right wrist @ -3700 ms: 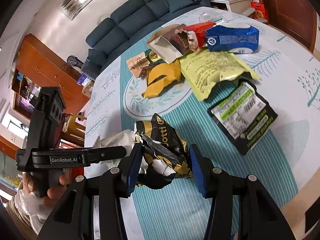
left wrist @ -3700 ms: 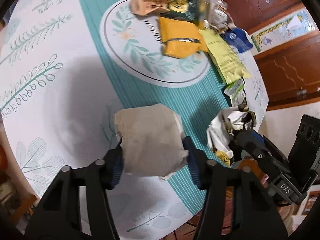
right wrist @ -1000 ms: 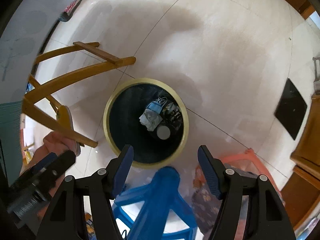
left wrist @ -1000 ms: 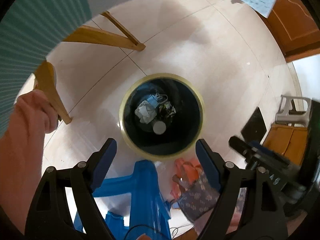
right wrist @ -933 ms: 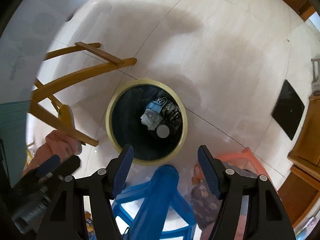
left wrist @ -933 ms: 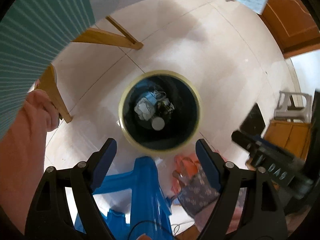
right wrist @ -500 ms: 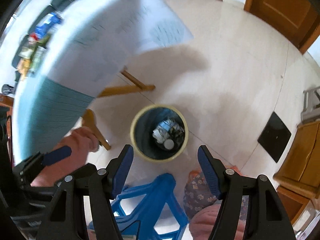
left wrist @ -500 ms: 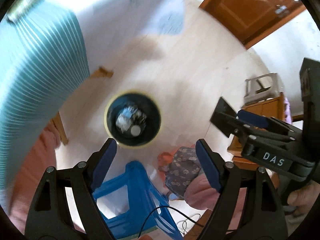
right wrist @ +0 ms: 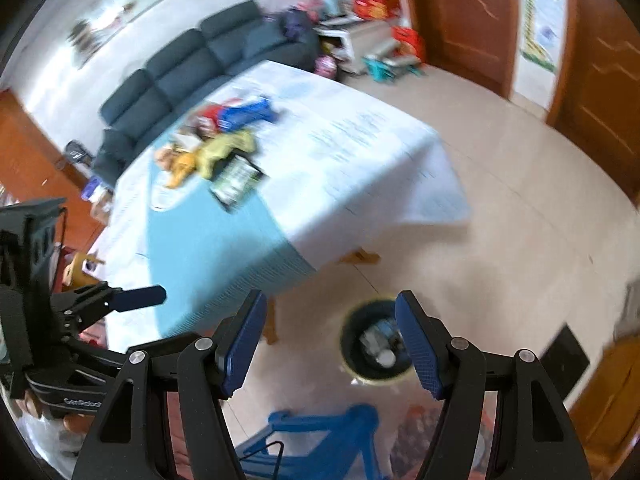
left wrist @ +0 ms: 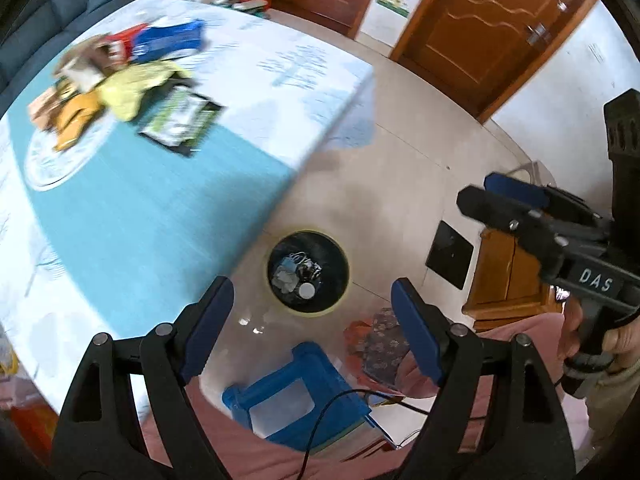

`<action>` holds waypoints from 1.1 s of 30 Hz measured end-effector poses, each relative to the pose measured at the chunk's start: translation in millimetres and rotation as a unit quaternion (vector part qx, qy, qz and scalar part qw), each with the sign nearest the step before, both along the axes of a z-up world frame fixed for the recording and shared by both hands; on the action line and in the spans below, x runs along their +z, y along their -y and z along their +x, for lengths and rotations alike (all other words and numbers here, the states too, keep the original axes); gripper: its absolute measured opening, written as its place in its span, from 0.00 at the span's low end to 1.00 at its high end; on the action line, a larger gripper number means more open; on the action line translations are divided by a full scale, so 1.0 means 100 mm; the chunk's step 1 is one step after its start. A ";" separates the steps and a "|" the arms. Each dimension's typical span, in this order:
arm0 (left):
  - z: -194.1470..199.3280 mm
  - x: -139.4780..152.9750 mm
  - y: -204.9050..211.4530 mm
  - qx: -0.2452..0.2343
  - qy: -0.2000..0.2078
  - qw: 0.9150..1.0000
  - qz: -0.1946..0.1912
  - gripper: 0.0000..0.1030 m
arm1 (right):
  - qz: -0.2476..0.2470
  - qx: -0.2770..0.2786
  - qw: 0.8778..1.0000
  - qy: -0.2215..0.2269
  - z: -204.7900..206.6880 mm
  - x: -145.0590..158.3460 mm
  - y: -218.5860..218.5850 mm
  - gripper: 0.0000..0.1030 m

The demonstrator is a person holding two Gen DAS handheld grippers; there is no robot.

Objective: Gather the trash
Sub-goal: 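Move both tools back over the table toward the remaining bags, then grasp the black-green snack bag with the right gripper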

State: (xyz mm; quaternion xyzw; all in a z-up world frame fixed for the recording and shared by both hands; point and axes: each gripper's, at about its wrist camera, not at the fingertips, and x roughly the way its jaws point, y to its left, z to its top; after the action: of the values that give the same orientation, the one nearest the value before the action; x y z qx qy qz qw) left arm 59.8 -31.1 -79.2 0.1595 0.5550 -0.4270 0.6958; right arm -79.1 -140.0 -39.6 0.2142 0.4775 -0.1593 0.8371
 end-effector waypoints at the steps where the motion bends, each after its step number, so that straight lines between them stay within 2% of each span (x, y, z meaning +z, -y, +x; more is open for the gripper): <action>1: 0.10 0.03 -0.09 0.006 -0.002 1.000 0.001 0.76 | -0.003 0.011 1.000 0.005 0.17 0.04 -0.05 0.66; 6: 0.56 0.16 -0.51 0.057 0.043 0.997 0.008 0.76 | -0.008 0.048 0.999 0.018 0.83 0.10 -0.25 0.66; 9: 0.88 0.14 -0.72 0.079 0.061 0.995 0.014 0.76 | -0.003 0.060 0.998 0.015 1.21 -0.01 -0.33 0.66; 11: 1.08 0.15 -0.84 0.092 0.066 0.993 0.017 0.76 | 0.014 0.057 0.998 0.008 1.45 -0.22 -0.32 0.66; 18: 1.79 0.00 -1.08 0.111 0.093 0.989 0.030 0.76 | 0.105 -0.008 0.994 -0.027 2.11 -0.91 -0.17 0.66; 26: 2.47 -0.27 -1.09 0.113 0.096 0.988 0.036 0.76 | 0.163 -0.116 0.977 -0.071 2.56 -1.59 0.07 0.66; 28: 2.61 -0.31 -1.08 0.107 0.098 0.989 0.037 0.76 | 0.156 -0.131 0.977 -0.058 2.64 -1.60 0.07 0.74; 30: 2.71 -0.33 -1.07 0.100 0.099 0.989 0.036 0.76 | 0.154 -0.132 0.977 -0.063 2.75 -1.63 0.05 0.77; 33: 2.82 -0.34 -1.03 0.088 0.103 0.990 0.031 0.76 | 0.125 -0.135 0.981 -0.065 2.91 -1.64 -0.03 0.78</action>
State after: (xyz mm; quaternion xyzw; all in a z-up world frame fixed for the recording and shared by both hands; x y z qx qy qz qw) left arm 341.6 71.7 -113.5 0.1747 0.5053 -0.3277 0.7789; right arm 212.3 -137.0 -204.0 0.3685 0.5137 -0.2234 0.7419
